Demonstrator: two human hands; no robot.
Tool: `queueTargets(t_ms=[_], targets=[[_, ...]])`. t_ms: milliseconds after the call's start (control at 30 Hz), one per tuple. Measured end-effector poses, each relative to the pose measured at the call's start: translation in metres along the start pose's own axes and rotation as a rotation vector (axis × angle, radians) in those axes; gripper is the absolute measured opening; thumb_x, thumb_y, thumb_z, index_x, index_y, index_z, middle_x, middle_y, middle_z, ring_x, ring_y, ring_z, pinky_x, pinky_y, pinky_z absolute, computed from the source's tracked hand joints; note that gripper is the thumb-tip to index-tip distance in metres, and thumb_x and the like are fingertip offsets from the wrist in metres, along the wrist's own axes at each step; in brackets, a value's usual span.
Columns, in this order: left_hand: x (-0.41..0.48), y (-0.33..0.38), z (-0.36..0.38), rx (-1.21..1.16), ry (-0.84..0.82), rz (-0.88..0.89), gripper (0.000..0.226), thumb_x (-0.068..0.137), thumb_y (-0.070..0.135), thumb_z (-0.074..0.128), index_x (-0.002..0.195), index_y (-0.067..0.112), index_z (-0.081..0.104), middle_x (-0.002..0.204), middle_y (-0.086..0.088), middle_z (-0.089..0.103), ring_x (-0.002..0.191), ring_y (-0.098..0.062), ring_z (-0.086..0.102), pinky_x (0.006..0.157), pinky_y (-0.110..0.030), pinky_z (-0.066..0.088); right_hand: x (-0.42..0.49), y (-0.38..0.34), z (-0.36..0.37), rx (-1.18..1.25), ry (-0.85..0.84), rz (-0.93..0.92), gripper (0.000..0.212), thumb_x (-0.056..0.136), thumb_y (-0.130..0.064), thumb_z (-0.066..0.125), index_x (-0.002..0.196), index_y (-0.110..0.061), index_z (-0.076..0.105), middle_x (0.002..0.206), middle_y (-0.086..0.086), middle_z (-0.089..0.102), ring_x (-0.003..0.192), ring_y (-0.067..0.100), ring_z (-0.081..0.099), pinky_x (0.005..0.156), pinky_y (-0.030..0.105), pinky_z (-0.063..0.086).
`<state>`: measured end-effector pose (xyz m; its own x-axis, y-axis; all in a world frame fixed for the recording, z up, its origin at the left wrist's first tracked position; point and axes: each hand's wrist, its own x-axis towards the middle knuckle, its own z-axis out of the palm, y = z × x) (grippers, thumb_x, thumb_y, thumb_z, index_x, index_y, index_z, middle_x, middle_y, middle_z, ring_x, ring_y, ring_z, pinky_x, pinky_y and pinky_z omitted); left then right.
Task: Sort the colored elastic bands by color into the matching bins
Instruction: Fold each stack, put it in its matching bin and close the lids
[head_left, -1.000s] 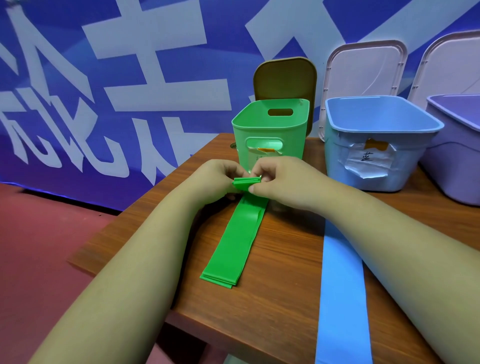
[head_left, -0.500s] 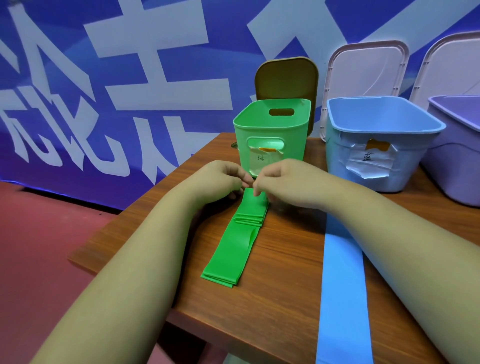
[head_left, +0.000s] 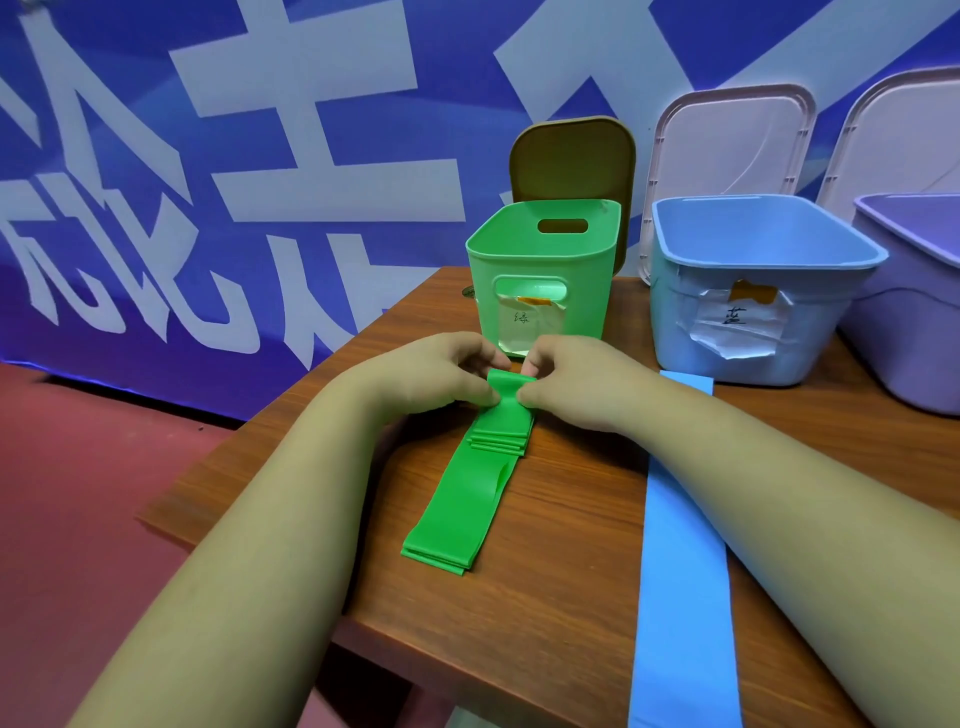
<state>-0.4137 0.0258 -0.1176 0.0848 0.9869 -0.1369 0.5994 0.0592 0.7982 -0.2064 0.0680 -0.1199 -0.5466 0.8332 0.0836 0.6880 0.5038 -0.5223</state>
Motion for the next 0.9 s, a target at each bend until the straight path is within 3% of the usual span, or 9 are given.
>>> queueTargets(t_ms=[67, 167, 267, 333, 500, 633, 767, 900], targets=[[-0.001, 0.001, 0.002, -0.039, 0.005, 0.005, 0.034, 0.093, 0.007, 0.073, 0.124, 0.020, 0.069, 0.113, -0.005, 0.075, 0.101, -0.025, 0.072, 0.095, -0.037, 0.056, 0.002, 0.001, 0.000, 0.041, 0.039, 0.011, 0.011, 0.087, -0.030, 0.072, 0.096, -0.026, 0.067, 0.096, -0.003, 0.069, 0.091, 0.018, 0.064, 0.079, 0.034, 0.052], [-0.005, 0.005, 0.005, -0.080, -0.006, 0.044, 0.031, 0.095, 0.005, 0.072, 0.123, 0.016, 0.069, 0.103, 0.000, 0.074, 0.090, -0.014, 0.066, 0.082, -0.030, 0.051, 0.006, 0.002, -0.002, 0.093, 0.112, 0.030, 0.010, 0.086, -0.030, 0.071, 0.093, -0.026, 0.065, 0.092, -0.004, 0.069, 0.088, 0.018, 0.065, 0.071, 0.032, 0.050], [-0.008, 0.007, 0.005, -0.093, -0.033, 0.061, 0.036, 0.093, 0.003, 0.075, 0.126, 0.015, 0.069, 0.119, -0.006, 0.076, 0.107, -0.020, 0.072, 0.100, -0.038, 0.055, 0.008, 0.002, -0.006, 0.156, 0.185, 0.037, 0.008, 0.085, -0.028, 0.070, 0.091, -0.025, 0.066, 0.090, -0.006, 0.070, 0.084, 0.017, 0.066, 0.073, 0.033, 0.054], [-0.008, 0.007, 0.004, -0.080, -0.036, 0.072, 0.037, 0.092, 0.002, 0.075, 0.127, 0.014, 0.069, 0.121, -0.007, 0.075, 0.107, -0.018, 0.073, 0.101, -0.038, 0.055, 0.009, 0.001, -0.010, 0.165, 0.227, 0.024, 0.008, 0.085, -0.027, 0.070, 0.091, -0.025, 0.066, 0.089, -0.006, 0.069, 0.084, 0.016, 0.064, 0.072, 0.033, 0.052], [-0.005, 0.006, 0.003, -0.048, -0.018, 0.090, 0.030, 0.095, 0.004, 0.074, 0.121, 0.016, 0.071, 0.116, -0.005, 0.077, 0.092, -0.015, 0.069, 0.074, -0.030, 0.051, 0.007, -0.002, -0.018, 0.209, 0.306, -0.004, 0.007, 0.085, -0.025, 0.070, 0.091, -0.026, 0.066, 0.089, -0.006, 0.068, 0.082, 0.014, 0.063, 0.073, 0.033, 0.052], [-0.004, 0.005, 0.005, -0.041, 0.087, 0.114, 0.023, 0.094, 0.004, 0.074, 0.115, 0.014, 0.073, 0.107, -0.009, 0.077, 0.079, -0.013, 0.067, 0.067, -0.028, 0.055, 0.004, -0.008, -0.022, 0.230, 0.342, -0.046, 0.008, 0.086, -0.024, 0.072, 0.092, -0.025, 0.066, 0.088, -0.006, 0.066, 0.077, 0.010, 0.059, 0.067, 0.029, 0.049], [-0.004, 0.005, 0.006, -0.070, 0.181, 0.141, 0.031, 0.093, 0.000, 0.074, 0.113, 0.023, 0.078, 0.104, -0.005, 0.079, 0.078, -0.012, 0.070, 0.074, -0.027, 0.061, -0.002, -0.015, -0.024, 0.201, 0.257, -0.134, 0.011, 0.086, -0.023, 0.073, 0.094, -0.027, 0.067, 0.093, -0.008, 0.067, 0.081, 0.009, 0.059, 0.066, 0.026, 0.046], [-0.004, -0.001, 0.002, -0.063, 0.203, 0.121, 0.022, 0.087, 0.002, 0.080, 0.096, 0.021, 0.078, 0.097, -0.010, 0.078, 0.082, -0.017, 0.070, 0.084, -0.040, 0.061, -0.007, -0.022, -0.021, 0.163, 0.111, -0.205, 0.013, 0.084, -0.027, 0.077, 0.091, -0.031, 0.066, 0.093, -0.009, 0.069, 0.080, 0.008, 0.061, 0.065, 0.027, 0.046]])
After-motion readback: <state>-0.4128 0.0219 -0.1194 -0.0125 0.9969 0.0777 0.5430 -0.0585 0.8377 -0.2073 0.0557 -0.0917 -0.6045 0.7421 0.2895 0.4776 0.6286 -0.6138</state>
